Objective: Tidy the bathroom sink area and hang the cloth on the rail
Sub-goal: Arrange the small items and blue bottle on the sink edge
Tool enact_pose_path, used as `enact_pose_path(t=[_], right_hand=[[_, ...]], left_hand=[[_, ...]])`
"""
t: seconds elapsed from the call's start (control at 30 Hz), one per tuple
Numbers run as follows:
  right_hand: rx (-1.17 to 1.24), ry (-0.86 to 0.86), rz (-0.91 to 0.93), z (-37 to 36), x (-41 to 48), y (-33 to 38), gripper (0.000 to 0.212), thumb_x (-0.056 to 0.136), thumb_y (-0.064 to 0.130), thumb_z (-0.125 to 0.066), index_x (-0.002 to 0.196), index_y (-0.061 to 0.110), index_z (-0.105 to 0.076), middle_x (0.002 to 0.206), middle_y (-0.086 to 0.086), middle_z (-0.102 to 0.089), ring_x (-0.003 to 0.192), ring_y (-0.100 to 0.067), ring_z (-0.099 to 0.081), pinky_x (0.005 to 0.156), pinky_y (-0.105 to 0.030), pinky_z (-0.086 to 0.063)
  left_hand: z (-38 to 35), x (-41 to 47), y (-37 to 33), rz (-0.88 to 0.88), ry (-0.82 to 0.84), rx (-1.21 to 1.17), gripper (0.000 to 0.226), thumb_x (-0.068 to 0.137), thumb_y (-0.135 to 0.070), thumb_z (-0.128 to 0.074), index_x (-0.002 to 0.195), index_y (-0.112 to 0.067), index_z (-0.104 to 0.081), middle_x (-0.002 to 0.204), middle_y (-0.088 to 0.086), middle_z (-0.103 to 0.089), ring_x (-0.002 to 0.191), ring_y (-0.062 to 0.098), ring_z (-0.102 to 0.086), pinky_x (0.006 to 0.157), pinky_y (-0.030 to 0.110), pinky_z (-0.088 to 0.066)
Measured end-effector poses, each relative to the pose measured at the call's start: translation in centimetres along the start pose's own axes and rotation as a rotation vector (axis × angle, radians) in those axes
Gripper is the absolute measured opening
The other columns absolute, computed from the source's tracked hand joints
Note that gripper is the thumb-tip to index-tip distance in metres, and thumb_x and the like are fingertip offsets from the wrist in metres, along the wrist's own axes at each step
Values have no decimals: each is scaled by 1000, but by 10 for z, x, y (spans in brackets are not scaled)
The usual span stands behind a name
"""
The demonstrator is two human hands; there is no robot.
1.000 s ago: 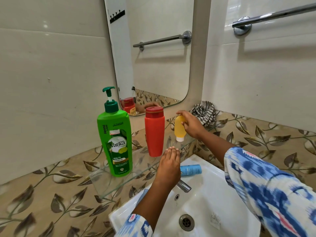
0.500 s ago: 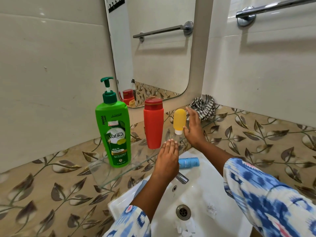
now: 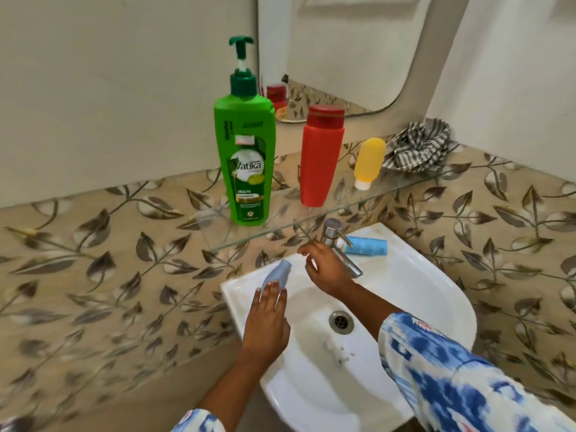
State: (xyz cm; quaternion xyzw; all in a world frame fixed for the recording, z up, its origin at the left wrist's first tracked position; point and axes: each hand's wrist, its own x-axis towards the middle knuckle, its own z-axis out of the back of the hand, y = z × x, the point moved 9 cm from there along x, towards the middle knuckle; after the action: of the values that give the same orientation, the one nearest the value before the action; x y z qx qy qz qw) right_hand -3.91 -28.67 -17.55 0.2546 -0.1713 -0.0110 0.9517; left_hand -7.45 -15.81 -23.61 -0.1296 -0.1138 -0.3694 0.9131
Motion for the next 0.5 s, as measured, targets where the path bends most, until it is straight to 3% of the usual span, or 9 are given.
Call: enact_pose_path(t=[0.1, 0.17, 0.2, 0.27, 0.33, 0.4, 0.5], right_hand=[[-79, 284, -39, -53, -1, 1, 47, 83, -4, -46, 129, 7, -48, 136, -15, -48, 124, -32, -45, 102, -38, -40], [-228, 460, -67, -83, -3, -4, 55, 86, -2, -44, 139, 12, -37, 147, -11, -35, 130, -31, -39, 105, -41, -39], [-319, 514, -58, -93, -3, -6, 57, 87, -1, -43, 142, 13, -32, 150, -10, -30, 132, -32, -37, 105, -43, -39], [-453, 559, -11, -109, 0, -5, 58, 91, 4, -42, 145, 13, -23, 154, -11, -23, 136, -33, -32, 108, -44, -35], [-541, 559, 14, -118, 8, -6, 57, 94, 8, -39, 147, 14, -16, 156, -13, -17, 142, -32, -20, 113, -43, -28], [-606, 555, 16, -124, 17, -9, 56, 96, 13, -39, 147, 15, -15, 154, -14, -20, 143, -31, -15, 114, -43, -25], [-641, 563, 53, -137, 27, -12, 46, 96, 17, -40, 141, 11, -30, 148, -16, -29, 140, -33, -20, 111, -43, -29]], left_hand=[[-15, -11, 19, 60, 106, 62, 63, 50, -18, -83, 108, -1, -68, 118, 20, -65, 109, 32, -63, 96, 48, -46], [-21, -13, 31, 87, 151, 115, 59, 53, -22, -82, 108, -5, -69, 117, 16, -67, 108, 26, -64, 91, 47, -49], [-23, -14, 36, 98, 168, 131, 57, 62, -23, -78, 115, -5, -64, 124, 17, -62, 115, 26, -59, 98, 47, -44], [-35, -15, 44, 99, 221, 153, 56, 87, -22, -51, 139, -4, -37, 149, 18, -33, 139, 27, -30, 116, 46, -15], [-43, -14, 49, 97, 252, 141, 55, 95, -22, -31, 146, -8, -15, 157, 13, -11, 145, 24, -7, 116, 41, 9], [-46, -12, 51, 89, 227, 143, 55, 96, -24, -27, 147, -9, -11, 158, 13, -9, 145, 23, -4, 115, 39, 13], [-47, -9, 50, 75, 216, 144, 55, 96, -25, -28, 147, -8, -13, 157, 13, -11, 145, 23, -5, 115, 39, 13]])
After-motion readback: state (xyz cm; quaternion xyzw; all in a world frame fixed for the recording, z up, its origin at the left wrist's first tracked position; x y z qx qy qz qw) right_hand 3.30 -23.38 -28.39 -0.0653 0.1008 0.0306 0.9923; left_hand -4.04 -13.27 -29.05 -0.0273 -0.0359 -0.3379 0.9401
